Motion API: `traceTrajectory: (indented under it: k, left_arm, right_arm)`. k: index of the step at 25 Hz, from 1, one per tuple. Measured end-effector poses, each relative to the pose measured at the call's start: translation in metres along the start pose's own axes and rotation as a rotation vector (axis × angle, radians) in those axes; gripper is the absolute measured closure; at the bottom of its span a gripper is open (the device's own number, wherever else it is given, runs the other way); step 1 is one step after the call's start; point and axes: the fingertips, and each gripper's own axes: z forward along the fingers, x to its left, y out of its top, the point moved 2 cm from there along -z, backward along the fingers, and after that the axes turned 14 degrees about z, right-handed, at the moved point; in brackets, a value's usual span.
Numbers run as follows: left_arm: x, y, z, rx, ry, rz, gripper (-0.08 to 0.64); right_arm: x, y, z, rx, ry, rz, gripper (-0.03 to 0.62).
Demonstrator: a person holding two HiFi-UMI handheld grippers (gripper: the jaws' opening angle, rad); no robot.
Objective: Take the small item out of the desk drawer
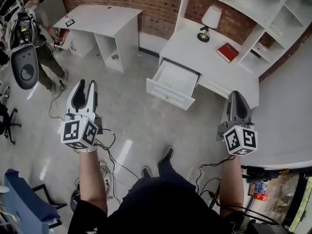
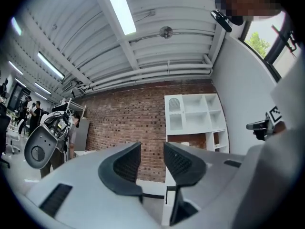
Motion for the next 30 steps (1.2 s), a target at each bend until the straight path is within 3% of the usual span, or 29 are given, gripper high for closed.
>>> traceTrajectory:
  k: [8, 18, 22, 30]
  left_arm:
    - [-0.053, -0.022, 0.067, 0.085, -0.060, 0.004, 0.413]
    - [-0.155, -0.038, 0.176, 0.144, -0.167, 0.043, 0.413]
    - [-0.170, -0.053, 0.188, 0.187, -0.161, 0.022, 0.410]
    - [-0.165, -0.074, 0.203, 0.246, -0.144, -0.003, 0.397]
  right_arm:
    - [-0.029, -0.036, 0.084, 0.043, 0.072, 0.073, 0.571]
    - [-0.076, -0.077, 0.173, 0.135, 0.155, 0.062, 0.549]
    - [-0.088, -0.084, 0.188, 0.166, 0.188, 0.057, 0.514]
    - [-0.095, -0.097, 0.215, 0.204, 0.221, 0.079, 0.514]
